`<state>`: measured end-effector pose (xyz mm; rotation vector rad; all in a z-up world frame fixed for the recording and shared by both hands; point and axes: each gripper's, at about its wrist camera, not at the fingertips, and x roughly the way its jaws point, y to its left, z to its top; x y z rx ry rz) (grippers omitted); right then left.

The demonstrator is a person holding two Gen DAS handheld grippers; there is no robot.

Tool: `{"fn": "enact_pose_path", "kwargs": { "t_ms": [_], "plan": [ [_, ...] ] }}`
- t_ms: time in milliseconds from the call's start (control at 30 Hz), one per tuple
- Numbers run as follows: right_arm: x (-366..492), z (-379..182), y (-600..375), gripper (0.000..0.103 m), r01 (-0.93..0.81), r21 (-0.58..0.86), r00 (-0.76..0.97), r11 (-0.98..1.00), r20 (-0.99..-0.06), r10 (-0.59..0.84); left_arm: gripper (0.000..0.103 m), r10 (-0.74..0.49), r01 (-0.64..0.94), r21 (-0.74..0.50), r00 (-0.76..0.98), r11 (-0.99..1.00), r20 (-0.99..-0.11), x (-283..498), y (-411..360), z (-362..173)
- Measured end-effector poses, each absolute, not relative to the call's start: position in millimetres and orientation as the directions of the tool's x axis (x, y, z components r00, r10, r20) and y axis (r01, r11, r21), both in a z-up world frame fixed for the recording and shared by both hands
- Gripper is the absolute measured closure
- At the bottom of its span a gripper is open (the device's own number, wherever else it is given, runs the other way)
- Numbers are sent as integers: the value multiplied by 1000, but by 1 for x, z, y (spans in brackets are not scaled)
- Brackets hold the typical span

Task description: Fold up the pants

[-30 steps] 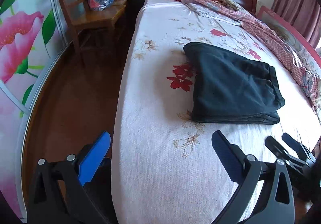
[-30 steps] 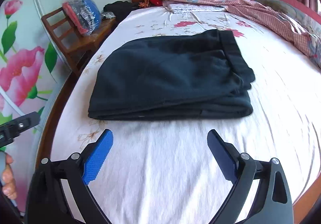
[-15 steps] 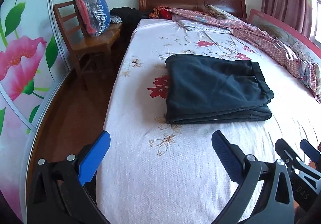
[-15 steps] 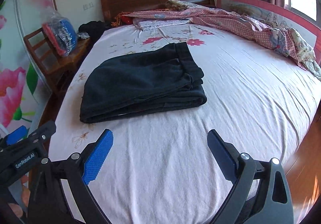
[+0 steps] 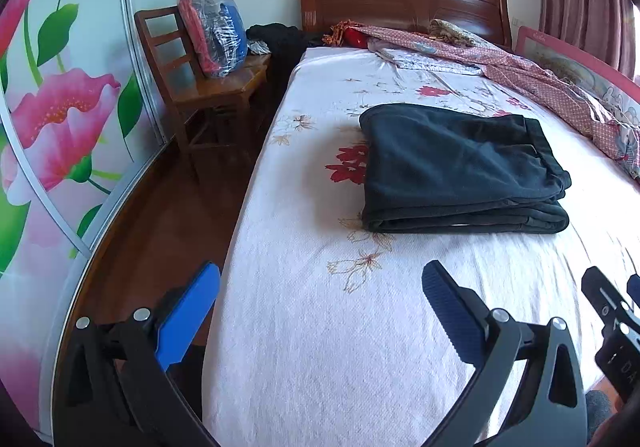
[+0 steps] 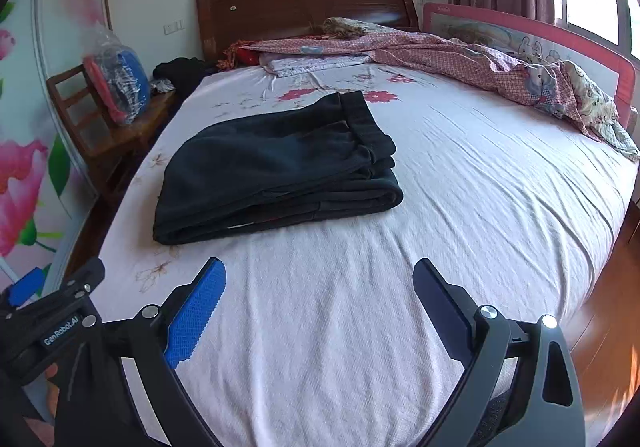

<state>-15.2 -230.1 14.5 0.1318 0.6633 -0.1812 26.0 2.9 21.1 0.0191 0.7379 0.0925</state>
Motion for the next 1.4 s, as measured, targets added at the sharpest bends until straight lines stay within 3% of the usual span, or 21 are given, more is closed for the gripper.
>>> {"fn": "enact_pose_path", "kwargs": {
  "t_ms": [1400],
  "plan": [
    [-15, 15, -211, 9, 134, 78, 766, 988, -641, -53, 2, 42, -46, 12, 730, 999, -682, 22, 2, 27]
  ]
}}
